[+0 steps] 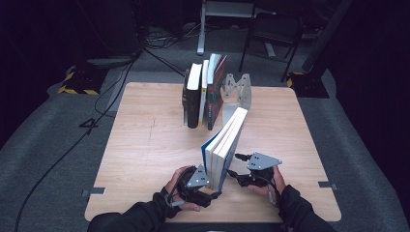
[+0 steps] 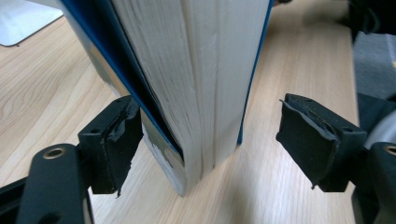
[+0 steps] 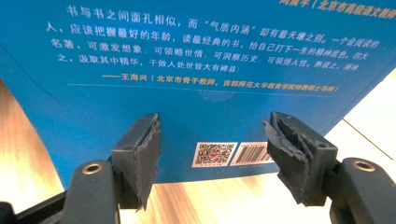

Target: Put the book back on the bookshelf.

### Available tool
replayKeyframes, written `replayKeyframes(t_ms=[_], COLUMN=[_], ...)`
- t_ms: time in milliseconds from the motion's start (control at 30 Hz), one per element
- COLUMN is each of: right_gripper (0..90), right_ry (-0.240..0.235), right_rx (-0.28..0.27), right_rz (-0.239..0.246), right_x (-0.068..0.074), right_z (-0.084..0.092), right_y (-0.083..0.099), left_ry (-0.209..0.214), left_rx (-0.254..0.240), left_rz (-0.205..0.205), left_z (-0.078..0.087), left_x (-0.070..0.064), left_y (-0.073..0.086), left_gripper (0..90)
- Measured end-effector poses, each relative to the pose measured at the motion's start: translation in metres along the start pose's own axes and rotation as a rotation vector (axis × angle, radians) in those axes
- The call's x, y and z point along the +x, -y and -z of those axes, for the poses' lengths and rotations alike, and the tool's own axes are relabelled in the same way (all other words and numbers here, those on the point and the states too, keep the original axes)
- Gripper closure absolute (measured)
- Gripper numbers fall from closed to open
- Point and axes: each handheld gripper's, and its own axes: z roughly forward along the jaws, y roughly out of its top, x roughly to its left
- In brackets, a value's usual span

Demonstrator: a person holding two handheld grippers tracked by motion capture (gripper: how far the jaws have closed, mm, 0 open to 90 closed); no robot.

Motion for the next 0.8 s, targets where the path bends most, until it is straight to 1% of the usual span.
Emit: replayKeyframes(t_ms=[33, 67, 100, 200, 267, 300, 400, 433, 467, 500, 533, 567, 633, 667, 733, 800], right_gripper=[34.9, 34.9, 34.8, 34.7, 34.1, 34.0, 33.9, 33.9, 33.9, 33.9, 33.3, 33.3, 32.6, 32.4, 32.5, 33.1], right_ry=[0.005, 0.006, 0.006, 0.006, 0.007, 0.007, 0.011, 0.012, 0.012, 0.012, 0.013, 0.013, 0.014, 0.019, 0.028, 0.041], right_rx=[-0.002, -0.003, -0.002, -0.002, -0.003, -0.004, -0.005, -0.004, -0.004, -0.004, -0.003, -0.003, 0.000, 0.003, 0.008, 0.006], right_rz=[0.003, 0.002, 0.003, 0.002, 0.000, -0.001, 0.004, 0.004, 0.005, 0.005, 0.008, 0.008, 0.011, 0.021, 0.031, 0.035], right_x=[0.000, 0.001, 0.000, 0.000, 0.000, 0.000, 0.000, 0.001, 0.001, 0.001, 0.000, 0.000, 0.000, 0.000, 0.000, -0.001], right_z=[0.000, 0.000, 0.000, 0.000, 0.000, 0.000, 0.000, 0.000, 0.000, 0.000, 0.000, 0.000, 0.001, 0.001, 0.002, 0.004], right_y=[0.000, 0.000, 0.000, 0.000, 0.001, 0.001, 0.001, 0.001, 0.001, 0.001, 0.000, 0.000, 0.000, 0.000, -0.001, -0.002], left_ry=[-0.012, -0.012, -0.043, -0.060, -0.085, -0.109, -0.141, -0.148, -0.148, -0.148, -0.130, -0.130, -0.111, -0.105, -0.086, -0.078], left_rx=[-0.006, -0.006, -0.022, -0.040, -0.048, -0.059, -0.068, -0.069, -0.069, -0.069, -0.069, -0.069, -0.061, -0.058, -0.046, -0.039], left_rz=[0.006, 0.006, 0.025, 0.044, 0.050, 0.061, 0.071, 0.074, 0.083, 0.083, 0.105, 0.105, 0.109, 0.109, 0.098, 0.095], left_z=[-0.002, -0.002, -0.005, -0.007, -0.008, -0.010, -0.012, -0.012, -0.012, -0.012, -0.010, -0.010, -0.009, -0.008, -0.006, -0.004], left_x=[-0.002, -0.002, -0.004, -0.005, -0.007, -0.008, -0.009, -0.009, -0.008, -0.008, -0.004, -0.004, -0.001, 0.000, 0.004, 0.006], left_y=[0.000, 0.000, 0.000, 0.000, -0.001, -0.001, -0.001, 0.000, 0.000, 0.000, 0.000, 0.000, -0.001, -0.001, -0.001, -0.001], left_gripper=[20.1, 19.6, 20.7, 22.5, 23.9, 25.1, 29.2, 32.2, 33.6, 36.5, 38.5, 39.7, 40.7, 42.2, 44.9, 47.4])
